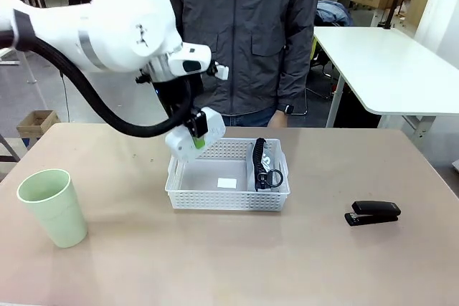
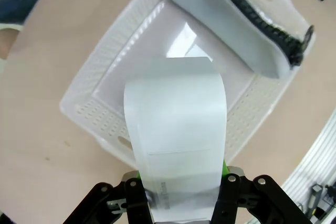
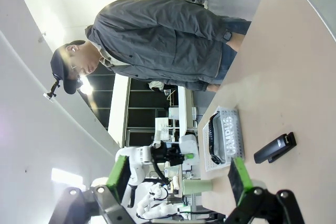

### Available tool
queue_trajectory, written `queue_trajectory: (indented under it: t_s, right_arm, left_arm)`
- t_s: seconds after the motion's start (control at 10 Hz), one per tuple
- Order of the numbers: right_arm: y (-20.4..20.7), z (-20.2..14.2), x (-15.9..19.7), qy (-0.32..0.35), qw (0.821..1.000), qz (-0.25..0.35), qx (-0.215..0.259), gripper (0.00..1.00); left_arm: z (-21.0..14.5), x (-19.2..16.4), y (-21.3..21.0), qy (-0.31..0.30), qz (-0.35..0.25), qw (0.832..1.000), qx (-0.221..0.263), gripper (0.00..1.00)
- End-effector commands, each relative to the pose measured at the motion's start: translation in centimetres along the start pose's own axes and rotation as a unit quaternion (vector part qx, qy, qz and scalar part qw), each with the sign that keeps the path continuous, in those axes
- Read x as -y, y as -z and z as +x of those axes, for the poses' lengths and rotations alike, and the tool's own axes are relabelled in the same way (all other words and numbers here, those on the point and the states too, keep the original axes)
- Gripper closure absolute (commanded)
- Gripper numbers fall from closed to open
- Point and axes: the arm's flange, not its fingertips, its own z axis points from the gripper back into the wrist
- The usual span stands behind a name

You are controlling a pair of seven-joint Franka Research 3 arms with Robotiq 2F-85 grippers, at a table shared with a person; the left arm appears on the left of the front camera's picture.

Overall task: Efficiently arrange items inside the basket to fit them all.
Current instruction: Pick up the Digital clock and place it inside the Organizing basket.

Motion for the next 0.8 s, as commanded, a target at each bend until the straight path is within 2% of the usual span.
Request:
queue_trajectory:
  t_s: [0.0, 0.1, 0.3, 0.7]
  right_arm:
    - [0.2, 0.1, -0.2, -0.013, 1.000, 0.010, 0.005, 0.00]
    - [0.2, 0.1, -0.2, -0.013, 1.000, 0.010, 0.005, 0.00]
    - [0.2, 0.1, -0.2, -0.013, 1.000, 0.010, 0.005, 0.00]
    - [0.2, 0.1, -0.2, -0.013, 1.000, 0.010, 0.005, 0.00]
  left_arm:
    - [0.3, -0.3, 2.3, -0.008, 0.007, 1.000, -0.022, 0.50]
    - [0.3, 0.2, 4.1, 0.003, 0.000, 1.000, -0.022, 0.50]
    - [0.5, 1.2, 6.2, 0.026, 0.024, 0.999, -0.015, 0.50]
    - [1.1, 1.0, 8.4, 0.038, 0.033, 0.998, -0.034, 0.50]
